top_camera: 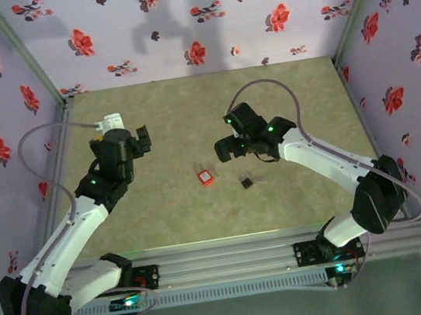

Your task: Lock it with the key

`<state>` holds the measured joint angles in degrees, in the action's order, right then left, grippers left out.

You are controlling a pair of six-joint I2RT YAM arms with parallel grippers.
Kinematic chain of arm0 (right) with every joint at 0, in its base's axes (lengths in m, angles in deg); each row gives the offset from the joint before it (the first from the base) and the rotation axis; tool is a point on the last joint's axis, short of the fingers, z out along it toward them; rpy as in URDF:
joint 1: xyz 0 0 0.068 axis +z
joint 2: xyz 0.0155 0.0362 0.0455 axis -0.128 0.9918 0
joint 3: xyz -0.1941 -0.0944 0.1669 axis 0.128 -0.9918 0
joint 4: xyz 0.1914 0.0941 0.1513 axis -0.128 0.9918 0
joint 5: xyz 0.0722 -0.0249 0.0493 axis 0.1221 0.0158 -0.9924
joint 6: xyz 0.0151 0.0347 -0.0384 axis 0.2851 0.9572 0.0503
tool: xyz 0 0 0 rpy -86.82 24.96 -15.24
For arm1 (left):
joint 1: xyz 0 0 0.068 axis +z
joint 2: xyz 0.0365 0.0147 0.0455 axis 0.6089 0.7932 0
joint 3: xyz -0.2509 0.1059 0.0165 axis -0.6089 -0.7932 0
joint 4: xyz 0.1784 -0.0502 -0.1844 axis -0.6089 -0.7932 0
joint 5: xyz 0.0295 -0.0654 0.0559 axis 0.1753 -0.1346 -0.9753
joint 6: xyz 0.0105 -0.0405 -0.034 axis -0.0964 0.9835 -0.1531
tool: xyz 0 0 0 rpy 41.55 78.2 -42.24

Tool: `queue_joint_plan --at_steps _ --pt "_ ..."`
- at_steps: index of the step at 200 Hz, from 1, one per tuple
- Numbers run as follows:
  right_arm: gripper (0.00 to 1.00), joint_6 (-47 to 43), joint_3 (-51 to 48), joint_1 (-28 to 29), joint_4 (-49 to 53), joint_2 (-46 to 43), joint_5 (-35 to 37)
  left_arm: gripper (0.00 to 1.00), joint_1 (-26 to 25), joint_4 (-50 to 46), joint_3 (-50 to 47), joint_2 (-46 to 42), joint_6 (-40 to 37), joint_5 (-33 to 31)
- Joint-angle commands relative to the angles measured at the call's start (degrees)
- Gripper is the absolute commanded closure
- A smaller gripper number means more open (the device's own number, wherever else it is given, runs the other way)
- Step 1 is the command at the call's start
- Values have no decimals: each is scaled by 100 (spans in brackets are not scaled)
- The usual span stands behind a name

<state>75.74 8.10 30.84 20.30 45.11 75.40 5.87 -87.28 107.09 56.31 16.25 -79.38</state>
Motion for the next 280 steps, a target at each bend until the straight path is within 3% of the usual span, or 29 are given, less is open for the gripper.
queue_joint_plan --at_steps 1,78,98,126,181,280 --pt "1 191 -122 -198 -27 15 335 0 -109 49 -190 -116 51 98" --pt "3 292 40 -711 -298 819 -176 0 -529 -176 -120 -22 -393 48" --pt "7 278 85 -799 -387 1066 -220 0 -623 -106 -149 -20 -617 -74" --pt "25 147 289 -849 -395 1501 -381 0 -708 -65 -168 12 -745 -130" --pt "35 73 723 -927 -309 2203 -378 0 -749 -52 -150 22 -866 -200" --pt "42 4 1380 -1205 -148 3087 -725 0 -765 -54 -142 30 -912 -201"
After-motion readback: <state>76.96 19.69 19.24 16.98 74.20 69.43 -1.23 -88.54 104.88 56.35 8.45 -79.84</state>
